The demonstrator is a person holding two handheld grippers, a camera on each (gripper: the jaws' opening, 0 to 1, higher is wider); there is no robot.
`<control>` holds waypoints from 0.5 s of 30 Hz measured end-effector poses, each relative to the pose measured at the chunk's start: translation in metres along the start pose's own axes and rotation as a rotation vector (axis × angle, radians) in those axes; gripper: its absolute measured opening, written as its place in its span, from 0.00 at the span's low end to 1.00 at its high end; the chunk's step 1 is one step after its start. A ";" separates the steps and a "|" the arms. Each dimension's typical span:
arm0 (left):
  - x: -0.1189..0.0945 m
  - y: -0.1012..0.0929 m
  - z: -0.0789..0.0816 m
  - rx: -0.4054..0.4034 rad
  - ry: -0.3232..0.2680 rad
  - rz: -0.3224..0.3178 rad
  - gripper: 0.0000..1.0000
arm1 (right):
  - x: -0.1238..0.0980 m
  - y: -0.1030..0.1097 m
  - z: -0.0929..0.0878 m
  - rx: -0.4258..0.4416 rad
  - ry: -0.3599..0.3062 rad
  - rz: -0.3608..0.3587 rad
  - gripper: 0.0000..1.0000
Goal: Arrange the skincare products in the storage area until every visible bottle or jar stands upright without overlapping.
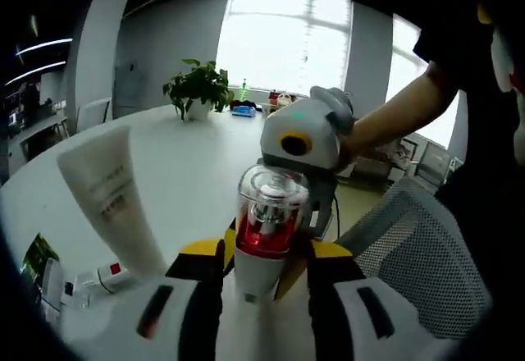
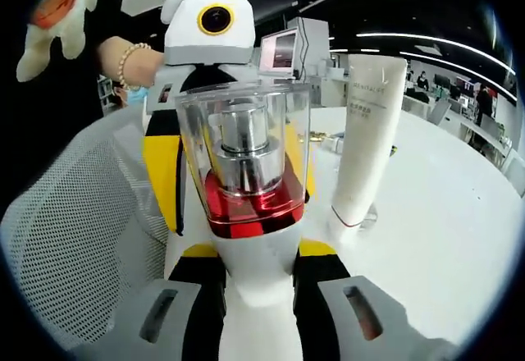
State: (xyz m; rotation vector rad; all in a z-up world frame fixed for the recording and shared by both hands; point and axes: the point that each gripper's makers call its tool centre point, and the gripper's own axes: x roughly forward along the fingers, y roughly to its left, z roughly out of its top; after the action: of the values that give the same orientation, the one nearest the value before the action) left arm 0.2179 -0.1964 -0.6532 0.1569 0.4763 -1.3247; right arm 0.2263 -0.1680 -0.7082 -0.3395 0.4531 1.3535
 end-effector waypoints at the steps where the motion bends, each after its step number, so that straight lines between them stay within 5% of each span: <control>1: -0.001 0.002 -0.001 -0.006 0.000 0.010 0.36 | 0.000 -0.003 0.000 0.000 -0.001 -0.001 0.30; 15: -0.031 0.018 -0.026 -0.111 0.003 0.142 0.49 | -0.002 -0.045 -0.001 -0.018 0.005 0.015 0.31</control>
State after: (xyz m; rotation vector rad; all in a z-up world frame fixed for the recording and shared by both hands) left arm 0.2236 -0.1547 -0.6662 0.0986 0.5312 -1.1567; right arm 0.2700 -0.1785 -0.7094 -0.3552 0.4484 1.3723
